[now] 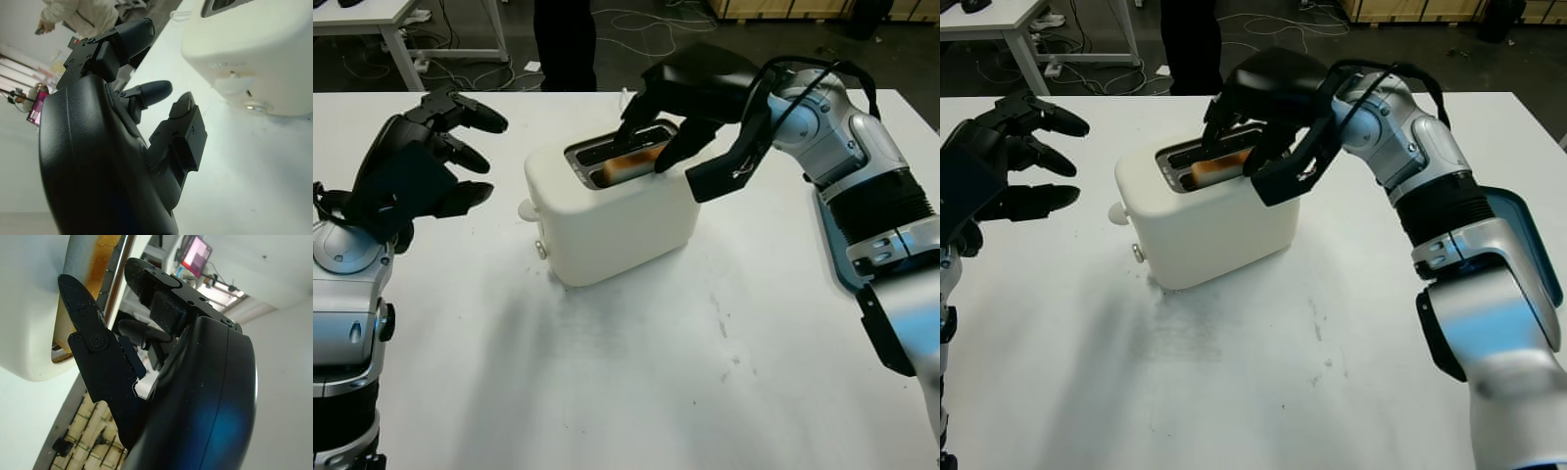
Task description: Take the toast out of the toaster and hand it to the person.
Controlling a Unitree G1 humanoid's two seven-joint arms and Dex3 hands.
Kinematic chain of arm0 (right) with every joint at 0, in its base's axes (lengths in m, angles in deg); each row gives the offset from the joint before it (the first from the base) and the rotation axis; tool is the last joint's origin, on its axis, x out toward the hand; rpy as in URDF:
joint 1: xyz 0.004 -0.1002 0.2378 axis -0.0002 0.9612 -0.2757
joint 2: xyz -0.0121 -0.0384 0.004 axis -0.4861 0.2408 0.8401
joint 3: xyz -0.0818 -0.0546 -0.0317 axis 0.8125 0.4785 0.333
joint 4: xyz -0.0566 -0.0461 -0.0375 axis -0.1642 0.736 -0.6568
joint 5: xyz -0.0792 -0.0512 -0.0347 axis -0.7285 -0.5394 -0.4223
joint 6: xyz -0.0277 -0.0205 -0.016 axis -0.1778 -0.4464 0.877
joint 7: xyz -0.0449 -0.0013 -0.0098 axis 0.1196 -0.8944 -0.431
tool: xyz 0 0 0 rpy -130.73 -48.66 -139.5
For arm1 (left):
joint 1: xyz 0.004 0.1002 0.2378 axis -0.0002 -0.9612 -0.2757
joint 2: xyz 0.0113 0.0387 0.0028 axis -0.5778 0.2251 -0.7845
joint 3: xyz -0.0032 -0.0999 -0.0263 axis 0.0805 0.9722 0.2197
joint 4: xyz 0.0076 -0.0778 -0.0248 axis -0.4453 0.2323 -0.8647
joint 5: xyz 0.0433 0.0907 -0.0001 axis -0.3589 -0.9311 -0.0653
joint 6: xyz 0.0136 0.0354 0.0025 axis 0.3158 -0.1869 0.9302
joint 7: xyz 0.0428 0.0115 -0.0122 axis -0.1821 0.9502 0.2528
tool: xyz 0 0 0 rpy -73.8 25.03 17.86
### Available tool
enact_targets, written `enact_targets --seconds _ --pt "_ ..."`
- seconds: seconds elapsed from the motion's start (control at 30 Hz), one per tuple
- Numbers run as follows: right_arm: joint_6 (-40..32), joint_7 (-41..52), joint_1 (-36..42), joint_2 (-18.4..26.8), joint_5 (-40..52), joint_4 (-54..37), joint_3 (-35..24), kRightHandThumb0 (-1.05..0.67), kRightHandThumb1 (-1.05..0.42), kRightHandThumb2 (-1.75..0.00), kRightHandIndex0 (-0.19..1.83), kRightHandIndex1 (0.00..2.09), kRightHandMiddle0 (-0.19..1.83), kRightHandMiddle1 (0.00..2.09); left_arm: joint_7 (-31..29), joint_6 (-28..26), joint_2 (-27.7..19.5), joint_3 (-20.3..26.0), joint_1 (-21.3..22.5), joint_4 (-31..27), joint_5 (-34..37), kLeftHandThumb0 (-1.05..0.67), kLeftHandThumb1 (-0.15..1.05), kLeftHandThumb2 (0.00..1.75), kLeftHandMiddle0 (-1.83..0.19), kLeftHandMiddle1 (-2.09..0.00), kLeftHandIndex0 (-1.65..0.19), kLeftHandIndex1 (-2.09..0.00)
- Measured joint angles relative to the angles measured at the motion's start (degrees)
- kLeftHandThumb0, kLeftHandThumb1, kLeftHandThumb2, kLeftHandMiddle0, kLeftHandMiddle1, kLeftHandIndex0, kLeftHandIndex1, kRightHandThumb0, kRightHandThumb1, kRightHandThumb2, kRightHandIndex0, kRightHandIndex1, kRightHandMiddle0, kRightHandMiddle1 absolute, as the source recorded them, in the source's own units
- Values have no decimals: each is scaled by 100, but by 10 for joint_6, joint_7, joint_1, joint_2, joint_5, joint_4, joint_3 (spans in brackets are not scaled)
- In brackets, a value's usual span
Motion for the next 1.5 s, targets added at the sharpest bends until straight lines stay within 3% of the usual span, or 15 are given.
enact_targets --seconds 0.07,0.2,0.4,0.57,0.7,0.77,0.83,0.9,1.07,1.2,1.5 --pt "5 -7 0 0 0 6 1 -46 -67 0 49 125 100 2 0 0 0 0 0 0 0 49 92 36 -25 -154 -22 -125" --pt "9 -15 -2 -1 -1 21 3 -45 -67 0 52 160 100 1 0 0 0 0 0 0 0 47 92 35 -24 -155 -21 -126" --pt "9 -12 -4 -7 0 26 3 -44 -66 0 56 149 102 2 2 -1 2 0 0 -1 0 46 92 35 -23 -155 -20 -125" --pt "9 -4 -4 -7 0 26 5 -44 -68 0 53 168 102 2 3 -3 2 0 0 -2 0 46 92 34 -23 -155 -21 -126" --pt "6 15 -4 -8 3 24 5 -45 -70 0 55 105 101 1 4 -4 2 0 -3 -3 0 46 92 36 -23 -155 -20 -125" --pt "5 23 -4 -9 4 23 5 -46 -69 0 61 94 102 1 4 -4 2 0 -3 -3 0 46 92 35 -23 -155 -20 -125" --pt "3 31 -5 -10 5 23 6 -44 -68 0 71 95 102 1 4 -4 2 0 -4 -4 0 46 92 34 -25 -156 -21 -126" --pt "-3 47 -5 -11 9 22 8 -44 -68 0 72 123 102 1 4 -4 2 0 -5 -4 0 45 92 34 -26 -156 -20 -125" --pt "-8 70 -8 -14 19 21 10 -39 -66 0 71 113 105 2 4 -6 2 0 -6 -12 0 45 92 33 -26 -155 -21 -125" --pt "-8 84 -8 -15 31 23 12 -38 -67 0 75 130 107 2 4 -7 2 0 -6 -12 0 46 92 34 -25 -154 -21 -124" --pt "6 91 -9 -16 44 34 13 -29 -70 -1 88 107 119 8 4 -15 2 0 -7 -12 0 46 92 36 -24 -153 -20 -122"
